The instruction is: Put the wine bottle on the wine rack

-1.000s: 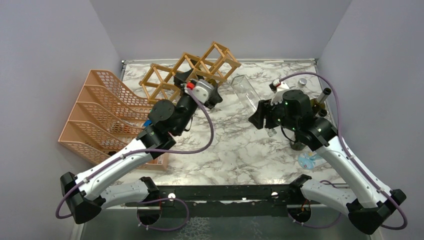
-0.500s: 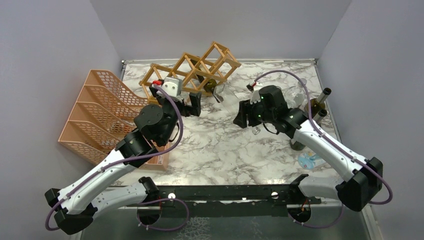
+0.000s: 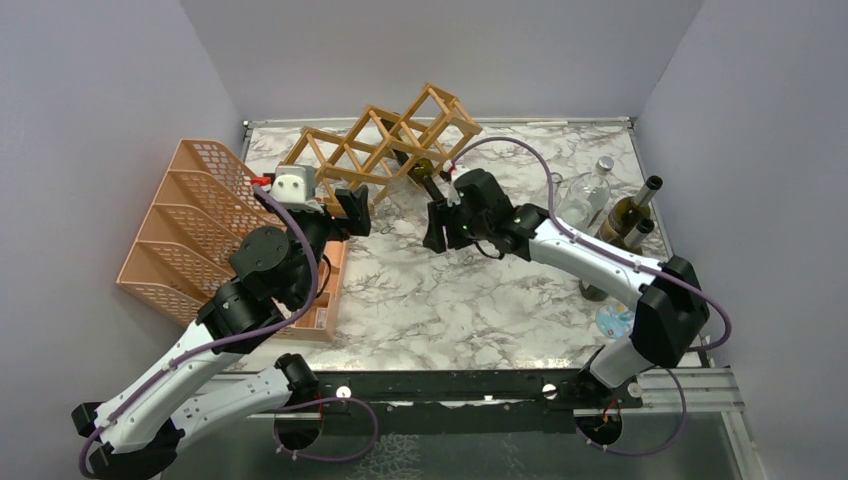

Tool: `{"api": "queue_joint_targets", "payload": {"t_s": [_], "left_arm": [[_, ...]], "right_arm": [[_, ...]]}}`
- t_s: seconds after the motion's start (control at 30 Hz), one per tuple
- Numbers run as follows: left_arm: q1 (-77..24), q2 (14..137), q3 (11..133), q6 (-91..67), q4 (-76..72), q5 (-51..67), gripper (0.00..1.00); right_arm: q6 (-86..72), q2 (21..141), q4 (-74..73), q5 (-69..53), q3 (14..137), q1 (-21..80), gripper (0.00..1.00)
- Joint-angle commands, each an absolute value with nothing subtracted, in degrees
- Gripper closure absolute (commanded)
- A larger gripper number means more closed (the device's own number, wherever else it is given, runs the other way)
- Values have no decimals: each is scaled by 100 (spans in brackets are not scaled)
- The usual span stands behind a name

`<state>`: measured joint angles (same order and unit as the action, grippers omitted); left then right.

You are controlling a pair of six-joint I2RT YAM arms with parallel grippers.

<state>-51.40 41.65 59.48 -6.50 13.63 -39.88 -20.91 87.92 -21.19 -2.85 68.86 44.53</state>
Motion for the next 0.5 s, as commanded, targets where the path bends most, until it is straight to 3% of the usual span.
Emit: {"api": "queue_joint_targets", "payload": {"t_s": [0.0, 0.47], "left_arm": [[-5151, 4123, 5918, -705, 1292, -4165, 1], [-5151, 4091, 5907, -821, 1436, -3978, 1]], "right_arm": [[-2344, 9064, -1372, 307, 7488, 4507, 99], [-2531, 9954, -1303, 679, 8269, 4518, 99]]}}
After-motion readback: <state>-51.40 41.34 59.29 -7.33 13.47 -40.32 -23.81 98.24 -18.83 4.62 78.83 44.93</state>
